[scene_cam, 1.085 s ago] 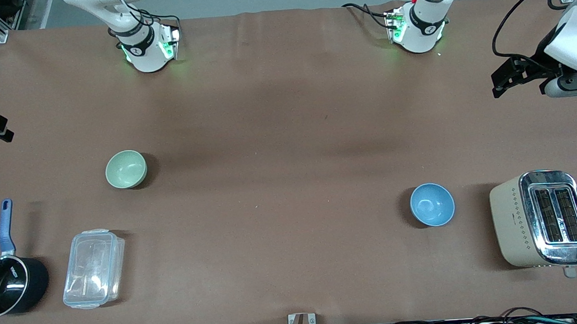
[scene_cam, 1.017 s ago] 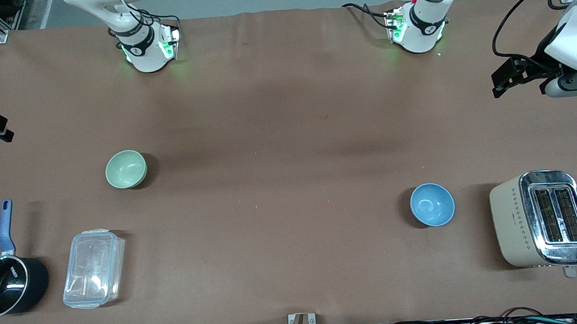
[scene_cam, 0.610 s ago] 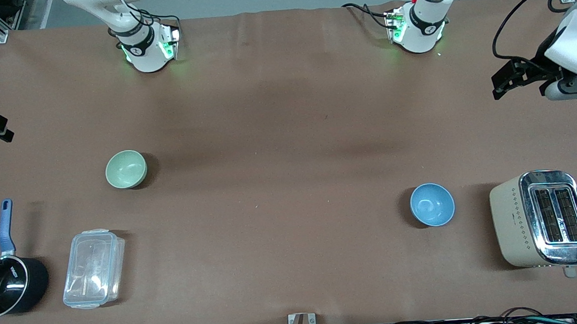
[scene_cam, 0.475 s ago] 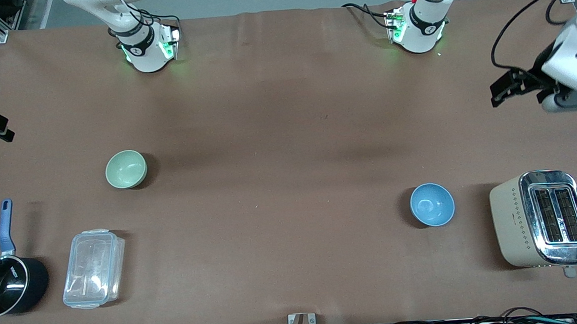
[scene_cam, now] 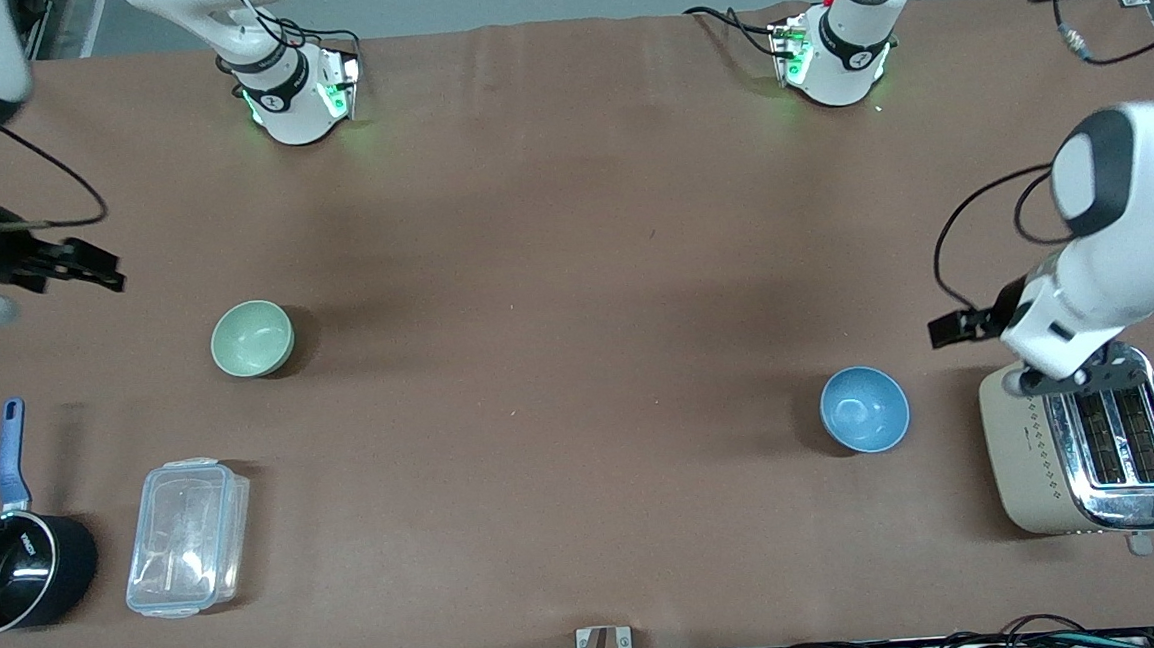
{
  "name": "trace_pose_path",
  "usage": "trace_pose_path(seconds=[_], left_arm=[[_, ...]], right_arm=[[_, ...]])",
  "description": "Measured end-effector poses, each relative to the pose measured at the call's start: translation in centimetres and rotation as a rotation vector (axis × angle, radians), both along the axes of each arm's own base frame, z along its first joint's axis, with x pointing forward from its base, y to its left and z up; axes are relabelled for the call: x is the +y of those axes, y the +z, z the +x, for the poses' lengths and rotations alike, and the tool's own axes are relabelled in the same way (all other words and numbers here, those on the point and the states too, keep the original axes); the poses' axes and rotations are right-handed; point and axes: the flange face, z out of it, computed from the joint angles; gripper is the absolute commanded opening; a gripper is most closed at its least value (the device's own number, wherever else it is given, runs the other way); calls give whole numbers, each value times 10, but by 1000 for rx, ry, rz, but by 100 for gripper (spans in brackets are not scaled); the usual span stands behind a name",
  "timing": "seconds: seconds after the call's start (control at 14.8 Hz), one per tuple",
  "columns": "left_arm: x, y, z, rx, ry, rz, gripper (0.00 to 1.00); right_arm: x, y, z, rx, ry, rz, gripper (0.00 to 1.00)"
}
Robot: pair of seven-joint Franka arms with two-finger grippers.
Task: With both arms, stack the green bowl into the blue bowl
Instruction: 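Reach the right gripper to the green bowl while the left gripper reaches the blue bowl, then grasp the green bowl with the right gripper while the left gripper grasps the blue bowl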
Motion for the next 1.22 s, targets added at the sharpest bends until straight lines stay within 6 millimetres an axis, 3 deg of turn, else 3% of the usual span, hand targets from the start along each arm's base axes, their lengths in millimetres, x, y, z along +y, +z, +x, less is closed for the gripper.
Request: trace_pose_path(seconds=[0.2,0.34,0.54,0.75,0.95,1.02,1.22], left_arm=[[4,-74,14,-31,11,-16,98],[10,-116,20,-34,23,-24,84],[8,-159,22,-21,26,-32,65],[8,-182,21,-11,30,-35,35],[8,-189,20,-2,30,-36,9],[8,-190,20,0,30,-36,3],[5,-187,22,-6,30,-39,0]], right_arm=[[1,-97,-21,-38,7,-1,100],[1,-146,-34,-26,8,-2,100],[-6,-205,-36,-1,-4,-6,100],[-17,-251,-34,4,-24,-12,100],[-27,-276,-36,10,-40,-16,94],[-28,-282,-37,7,-41,-17,87],[-34,-298,-40,8,-52,-20,45]])
